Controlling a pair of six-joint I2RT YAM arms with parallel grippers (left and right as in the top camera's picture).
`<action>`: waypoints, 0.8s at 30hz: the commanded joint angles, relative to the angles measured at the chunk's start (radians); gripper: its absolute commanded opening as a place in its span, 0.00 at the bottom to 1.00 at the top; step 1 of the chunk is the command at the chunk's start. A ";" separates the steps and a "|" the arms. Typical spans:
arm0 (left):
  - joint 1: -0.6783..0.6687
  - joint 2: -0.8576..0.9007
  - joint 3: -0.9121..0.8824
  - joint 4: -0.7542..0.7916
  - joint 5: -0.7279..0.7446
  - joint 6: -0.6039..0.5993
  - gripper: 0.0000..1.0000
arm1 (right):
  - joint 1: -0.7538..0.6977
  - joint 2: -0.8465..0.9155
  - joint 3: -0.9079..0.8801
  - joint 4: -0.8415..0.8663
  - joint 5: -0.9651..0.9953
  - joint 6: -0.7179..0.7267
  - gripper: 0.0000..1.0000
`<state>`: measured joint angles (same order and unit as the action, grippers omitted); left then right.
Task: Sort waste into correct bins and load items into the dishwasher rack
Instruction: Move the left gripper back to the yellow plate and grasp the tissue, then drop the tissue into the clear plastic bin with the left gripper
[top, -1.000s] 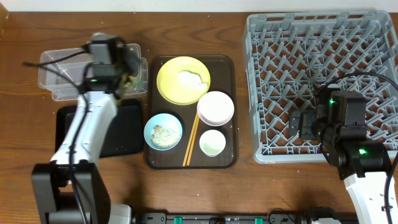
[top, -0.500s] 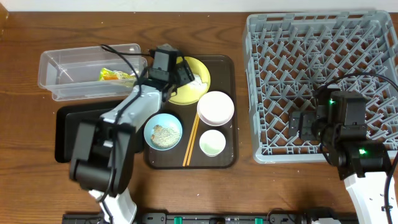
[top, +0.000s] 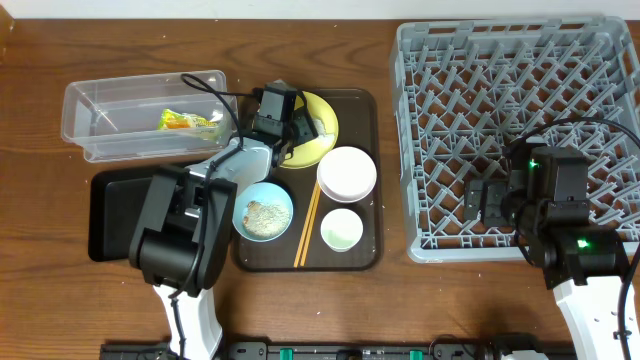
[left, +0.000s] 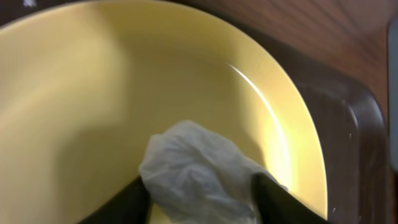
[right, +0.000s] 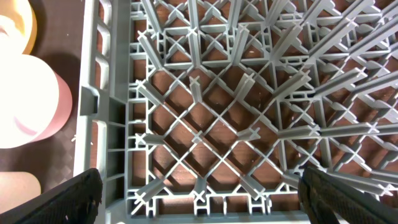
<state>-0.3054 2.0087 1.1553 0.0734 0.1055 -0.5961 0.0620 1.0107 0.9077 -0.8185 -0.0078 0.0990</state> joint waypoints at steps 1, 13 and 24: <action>-0.006 0.018 0.006 0.004 0.000 0.016 0.28 | -0.005 -0.003 0.019 -0.002 -0.005 0.009 0.99; 0.052 -0.155 0.006 -0.121 -0.001 0.021 0.06 | -0.005 -0.003 0.019 -0.008 -0.004 0.009 0.99; 0.306 -0.365 0.006 -0.157 -0.013 0.020 0.07 | -0.005 -0.003 0.019 -0.008 -0.004 0.009 0.99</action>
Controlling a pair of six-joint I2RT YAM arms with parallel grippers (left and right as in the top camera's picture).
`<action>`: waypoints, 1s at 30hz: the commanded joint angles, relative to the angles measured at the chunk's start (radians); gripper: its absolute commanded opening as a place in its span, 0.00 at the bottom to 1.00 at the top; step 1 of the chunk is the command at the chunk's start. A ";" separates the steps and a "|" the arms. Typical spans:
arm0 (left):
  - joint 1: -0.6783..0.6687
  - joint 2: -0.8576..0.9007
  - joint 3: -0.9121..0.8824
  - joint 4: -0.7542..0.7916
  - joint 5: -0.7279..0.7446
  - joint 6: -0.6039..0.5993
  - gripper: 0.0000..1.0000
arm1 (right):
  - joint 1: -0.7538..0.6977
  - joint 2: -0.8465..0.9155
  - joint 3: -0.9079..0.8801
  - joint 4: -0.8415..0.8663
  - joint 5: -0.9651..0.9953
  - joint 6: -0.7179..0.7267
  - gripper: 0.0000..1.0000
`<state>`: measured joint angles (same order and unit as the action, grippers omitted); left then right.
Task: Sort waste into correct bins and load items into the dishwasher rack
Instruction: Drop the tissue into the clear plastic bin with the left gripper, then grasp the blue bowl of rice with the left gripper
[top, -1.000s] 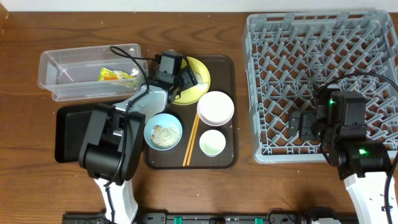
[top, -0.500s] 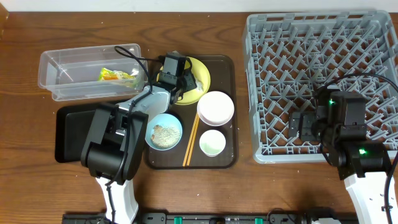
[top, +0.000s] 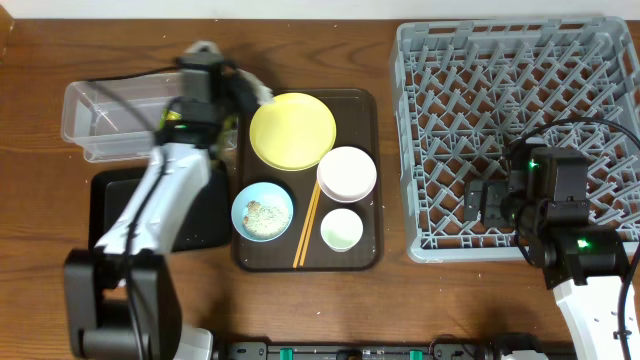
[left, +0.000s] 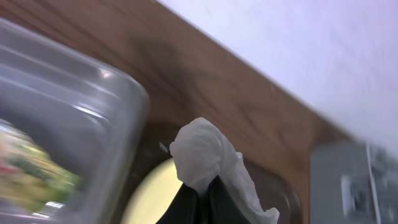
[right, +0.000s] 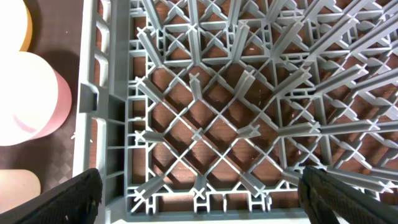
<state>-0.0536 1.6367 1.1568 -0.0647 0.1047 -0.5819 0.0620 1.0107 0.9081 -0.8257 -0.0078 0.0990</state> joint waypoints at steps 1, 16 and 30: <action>0.084 0.008 0.004 -0.031 -0.012 0.006 0.07 | -0.005 -0.003 0.018 -0.001 -0.004 0.009 0.99; 0.186 -0.045 0.004 -0.143 0.005 0.101 0.56 | -0.005 -0.003 0.018 -0.005 -0.004 0.009 0.99; -0.156 -0.127 -0.026 -0.645 0.004 0.136 0.63 | -0.005 -0.003 0.018 -0.006 -0.005 0.009 0.99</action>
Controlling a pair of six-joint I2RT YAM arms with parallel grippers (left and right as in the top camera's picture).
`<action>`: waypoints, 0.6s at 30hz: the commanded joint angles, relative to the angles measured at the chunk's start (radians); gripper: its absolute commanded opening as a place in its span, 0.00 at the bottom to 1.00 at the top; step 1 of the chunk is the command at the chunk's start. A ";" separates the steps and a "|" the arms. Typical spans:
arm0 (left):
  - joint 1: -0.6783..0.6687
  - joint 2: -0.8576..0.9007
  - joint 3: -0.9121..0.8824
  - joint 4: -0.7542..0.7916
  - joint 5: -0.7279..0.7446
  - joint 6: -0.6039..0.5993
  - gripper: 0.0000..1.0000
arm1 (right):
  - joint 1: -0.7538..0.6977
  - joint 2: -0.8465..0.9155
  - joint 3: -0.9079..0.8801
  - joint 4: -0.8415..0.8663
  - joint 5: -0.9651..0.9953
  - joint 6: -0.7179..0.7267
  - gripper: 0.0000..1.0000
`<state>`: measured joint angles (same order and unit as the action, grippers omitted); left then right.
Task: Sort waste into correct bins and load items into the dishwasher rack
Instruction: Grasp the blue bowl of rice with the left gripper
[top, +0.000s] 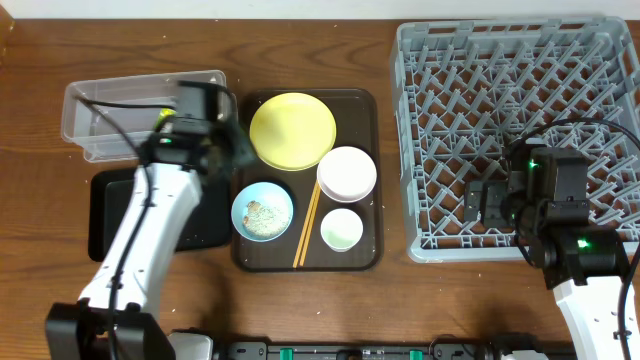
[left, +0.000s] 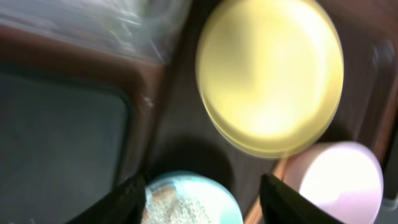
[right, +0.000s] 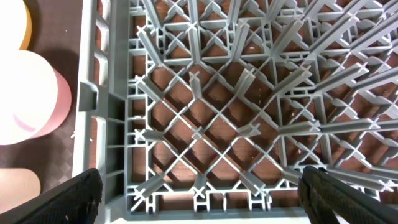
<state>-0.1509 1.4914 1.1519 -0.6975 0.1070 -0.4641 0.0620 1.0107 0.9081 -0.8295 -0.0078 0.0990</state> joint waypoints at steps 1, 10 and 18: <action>-0.082 0.023 -0.034 -0.010 0.001 0.018 0.63 | -0.005 -0.003 0.018 -0.002 -0.005 0.009 0.99; -0.241 0.097 -0.108 0.021 -0.026 0.014 0.63 | -0.005 -0.003 0.018 -0.002 -0.005 0.009 0.99; -0.283 0.211 -0.108 0.048 -0.032 0.007 0.46 | -0.005 -0.003 0.018 -0.005 -0.019 0.009 0.99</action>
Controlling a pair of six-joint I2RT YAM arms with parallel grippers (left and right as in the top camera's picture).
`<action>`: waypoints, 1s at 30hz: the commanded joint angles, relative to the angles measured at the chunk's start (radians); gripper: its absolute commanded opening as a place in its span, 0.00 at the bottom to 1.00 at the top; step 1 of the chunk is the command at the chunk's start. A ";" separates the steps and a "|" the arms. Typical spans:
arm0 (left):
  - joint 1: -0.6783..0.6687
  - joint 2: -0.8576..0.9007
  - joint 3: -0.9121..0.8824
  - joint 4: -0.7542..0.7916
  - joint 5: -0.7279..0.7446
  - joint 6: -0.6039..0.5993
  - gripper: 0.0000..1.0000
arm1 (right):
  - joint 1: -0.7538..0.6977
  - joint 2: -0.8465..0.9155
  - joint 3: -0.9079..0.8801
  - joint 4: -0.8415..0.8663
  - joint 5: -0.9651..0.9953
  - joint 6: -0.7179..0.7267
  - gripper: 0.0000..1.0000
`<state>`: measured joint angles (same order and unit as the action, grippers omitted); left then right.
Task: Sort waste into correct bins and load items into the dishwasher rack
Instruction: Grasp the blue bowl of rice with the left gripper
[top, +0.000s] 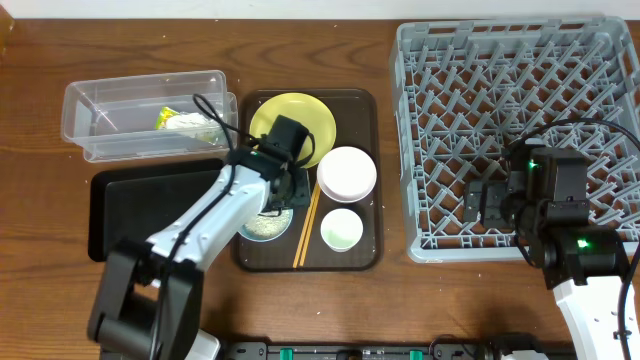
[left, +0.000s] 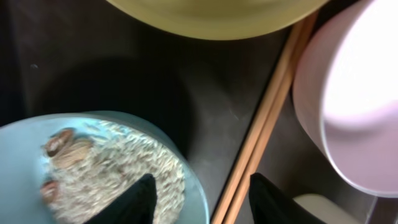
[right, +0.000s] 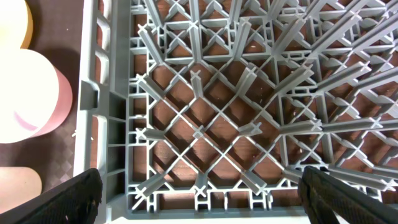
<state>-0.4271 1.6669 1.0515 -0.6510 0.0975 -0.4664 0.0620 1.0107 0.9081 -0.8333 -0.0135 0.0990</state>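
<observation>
On the dark tray (top: 362, 108) sit a yellow plate (top: 320, 118), a pale pink bowl (top: 347, 172), a small cup (top: 341, 230), wooden chopsticks (top: 306, 228) and a blue bowl (top: 260, 226) of food scraps. My left gripper (top: 287, 190) hangs open low over that bowl's right rim. In the left wrist view its jaws (left: 202, 208) straddle the blue bowl's (left: 93, 168) edge and the chopsticks (left: 267, 118), holding nothing. My right gripper (right: 205, 199) is open and empty over the grey dishwasher rack (right: 199, 134) near its front left corner.
A clear bin (top: 100, 100) at the back left holds a yellow-green wrapper (top: 178, 121) with a pale lump beside it. A black bin (top: 140, 205) lies in front of it. The rack (top: 600, 60) fills the right side.
My left gripper, still open, has moved right from the tray's left edge beside the clear bin and now sits lower over the blue bowl's right rim. The right arm has not moved.
My left gripper stood around a crumpled tissue on the yellow plate. Then it was shut on the tissue near the clear bin's corner. Then it was open and empty beside the bin. Now it is over the blue bowl.
</observation>
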 joint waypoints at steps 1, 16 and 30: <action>-0.006 0.049 -0.007 0.001 -0.023 0.010 0.45 | -0.005 -0.003 0.018 -0.001 -0.014 0.009 0.99; -0.006 0.042 0.013 -0.035 -0.007 0.010 0.06 | -0.005 -0.003 0.018 -0.017 -0.013 0.009 0.99; 0.141 -0.239 0.076 -0.183 0.096 0.046 0.06 | -0.005 -0.003 0.018 -0.016 -0.013 0.009 0.99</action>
<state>-0.3531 1.4578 1.1042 -0.8196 0.1326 -0.4480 0.0620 1.0107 0.9081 -0.8482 -0.0235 0.0990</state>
